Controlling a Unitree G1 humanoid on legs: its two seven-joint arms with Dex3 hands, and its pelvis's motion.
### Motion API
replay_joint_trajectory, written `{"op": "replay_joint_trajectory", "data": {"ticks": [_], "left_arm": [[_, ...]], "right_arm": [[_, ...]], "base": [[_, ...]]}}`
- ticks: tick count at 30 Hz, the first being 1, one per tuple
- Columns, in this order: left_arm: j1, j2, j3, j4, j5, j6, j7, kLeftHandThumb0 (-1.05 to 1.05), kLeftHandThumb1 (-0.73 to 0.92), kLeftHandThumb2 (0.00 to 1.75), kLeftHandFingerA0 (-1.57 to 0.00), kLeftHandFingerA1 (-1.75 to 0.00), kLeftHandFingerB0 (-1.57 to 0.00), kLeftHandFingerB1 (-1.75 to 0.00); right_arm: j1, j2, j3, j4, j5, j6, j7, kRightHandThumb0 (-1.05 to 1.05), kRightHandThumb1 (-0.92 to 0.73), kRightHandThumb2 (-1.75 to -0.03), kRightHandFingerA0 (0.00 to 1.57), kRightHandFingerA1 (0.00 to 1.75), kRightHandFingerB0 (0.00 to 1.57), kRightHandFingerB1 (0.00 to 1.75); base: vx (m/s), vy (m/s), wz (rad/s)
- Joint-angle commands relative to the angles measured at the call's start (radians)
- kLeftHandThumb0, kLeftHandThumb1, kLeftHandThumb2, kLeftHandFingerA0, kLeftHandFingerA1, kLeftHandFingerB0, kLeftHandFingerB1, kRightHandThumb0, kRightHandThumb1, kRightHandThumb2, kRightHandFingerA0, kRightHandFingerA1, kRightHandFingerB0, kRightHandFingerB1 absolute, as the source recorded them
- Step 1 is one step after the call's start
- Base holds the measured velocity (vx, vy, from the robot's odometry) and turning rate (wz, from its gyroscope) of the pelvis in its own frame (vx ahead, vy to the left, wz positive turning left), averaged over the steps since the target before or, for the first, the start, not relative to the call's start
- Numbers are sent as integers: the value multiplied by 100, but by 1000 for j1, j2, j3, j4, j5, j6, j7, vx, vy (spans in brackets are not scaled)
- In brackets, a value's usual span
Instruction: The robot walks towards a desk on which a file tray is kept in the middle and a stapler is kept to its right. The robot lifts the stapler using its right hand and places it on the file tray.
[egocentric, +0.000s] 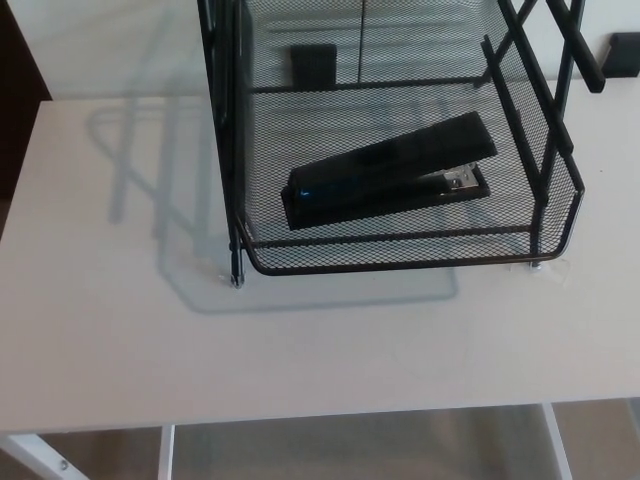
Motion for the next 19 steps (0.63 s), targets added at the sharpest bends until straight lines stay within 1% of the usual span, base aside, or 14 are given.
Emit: {"op": "replay_joint_trajectory", "data": {"ticks": [1, 2, 6, 7, 8, 9, 10, 11, 13, 14, 15, 16, 17, 19], "left_arm": [[-12, -6, 63, 1, -78, 67, 8, -60, 73, 138, -1, -69, 0, -68], [-13, -8, 68, 2, -78, 68, 10, -60, 72, 137, -1, -68, 0, -68], [-21, -12, 64, 11, -63, 75, 31, -83, 77, 106, 0, -69, 0, -59], [-22, -12, 65, 11, -61, 71, 30, -84, 77, 109, 0, -69, 0, -61], [-21, -11, 59, 11, -54, 66, 29, -85, 78, 107, 0, -66, 0, -61], [-19, -11, 57, 12, -51, 58, 27, -83, 78, 109, 0, -64, 0, -62], [-16, -12, 61, 8, -56, 54, 21, -84, 79, 104, 0, -65, 0, -62], [-11, -12, 65, 2, -62, 52, 12, -84, 79, 104, 0, -65, 0, -62], [-4, -8, 47, 1, -44, 35, 11, -86, 67, 122, 0, -66, 0, -69], [-5, -9, 49, 2, -46, 37, 9, -87, 67, 121, 0, -67, 0, -70], [-4, -9, 50, 3, -48, 35, 6, -85, 66, 125, 0, -66, 0, -69], [-3, -9, 55, 2, -54, 36, -2, -85, 66, 125, 0, -69, -1, -71], [-1, -9, 57, 0, -58, 32, -11, -83, 69, 124, -1, -73, -2, -73], [1, -12, 67, -1, -70, 27, -21, -84, 66, 126, 0, -71, -1, -73]], "right_arm": [[64, -101, 126, 53, -32, -248, -229, -54, -92, -69, 11, 53, 17, 36], [25, -51, -72, 38, 196, -185, -126, -65, -59, -98, 0, 49, 0, 33], [11, -23, -162, 5, 298, -143, -57, -80, -68, -98, 1, 37, 0, 8], [-12, 1, -267, 28, 404, -145, -48, -51, -70, -62, 19, 73, 8, 31], [68, -62, -14, 23, 136, -287, -138, -30, -68, -119, 6, 58, 0, 50], [63, -41, -58, -2, 185, -236, -93, -62, -83, -65, 52, 92, 10, 35], [5, -8, -230, 8, 369, -125, -56, -50, -49, -80, 35, 72, 14, 45], [-55, 9, -384, 34, 521, -26, -52, -50, -49, -80, 35, 72, 14, 45], [-29, -4, -278, 3, 409, -44, -31, -56, -70, -60, 42, 77, 3, 35], [-45, 3, -330, 6, 459, -10, -29, -56, -52, -84, 33, 71, 4, 44], [-29, 7, -298, -9, 427, -35, -24, -55, -69, -60, 35, 71, 6, 34], [-31, 13, -301, -6, 427, -42, -36, -58, -53, -85, 37, 71, 4, 42], [-67, 11, -381, 29, 502, 9, -35, -47, -62, -58, 38, 85, 12, 38], [-59, 12, -378, 55, 507, -52, 10, -44, -64, -59, 20, 83, 8, 32]], "base": [[0, 0, 0], [0, 0, 0], [0, 0, 0], [0, 0, 0], [0, 0, 0], [0, 0, 0], [0, 0, 0], [0, 0, 0], [0, 0, 0], [0, 0, 0], [0, 0, 0], [0, 0, 0], [0, 0, 0], [0, 0, 0]]}}
